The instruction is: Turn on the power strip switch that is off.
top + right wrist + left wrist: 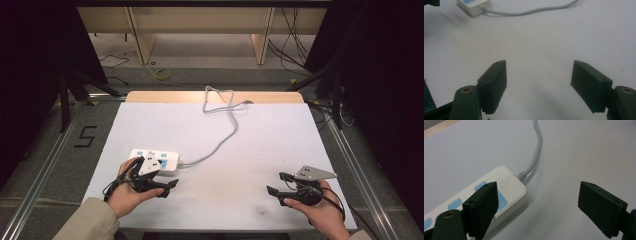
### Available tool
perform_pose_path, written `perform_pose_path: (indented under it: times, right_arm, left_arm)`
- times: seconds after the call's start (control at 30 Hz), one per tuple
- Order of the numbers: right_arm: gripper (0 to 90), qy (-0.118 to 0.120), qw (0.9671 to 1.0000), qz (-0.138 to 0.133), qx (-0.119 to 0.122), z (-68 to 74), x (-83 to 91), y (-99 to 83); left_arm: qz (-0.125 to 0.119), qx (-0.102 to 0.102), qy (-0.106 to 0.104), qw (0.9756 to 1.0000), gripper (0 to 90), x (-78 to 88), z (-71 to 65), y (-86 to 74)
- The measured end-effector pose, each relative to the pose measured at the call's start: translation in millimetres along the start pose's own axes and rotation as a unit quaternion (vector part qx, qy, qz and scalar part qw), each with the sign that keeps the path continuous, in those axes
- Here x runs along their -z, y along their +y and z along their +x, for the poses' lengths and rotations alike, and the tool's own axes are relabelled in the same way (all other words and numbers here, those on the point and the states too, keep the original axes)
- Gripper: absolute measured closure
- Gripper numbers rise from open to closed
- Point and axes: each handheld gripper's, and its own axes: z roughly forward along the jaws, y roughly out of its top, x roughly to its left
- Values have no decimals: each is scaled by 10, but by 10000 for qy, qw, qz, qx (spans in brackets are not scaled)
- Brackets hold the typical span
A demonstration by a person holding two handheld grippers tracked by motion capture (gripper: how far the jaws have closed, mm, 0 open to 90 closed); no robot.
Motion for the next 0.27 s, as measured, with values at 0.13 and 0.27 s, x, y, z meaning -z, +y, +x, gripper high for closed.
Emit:
perform_pose_path:
  times: [0.13,0.27]
  right_arm:
    - [292,6,10000,5,15,3,-2,5]
    - [291,9,10000,12,23,3,-6,9]
  left_arm:
    - [148,-14,-10,9999,182,13,-18,-47]
    - [248,-66,-60,9997,192,-18,-40,-31]
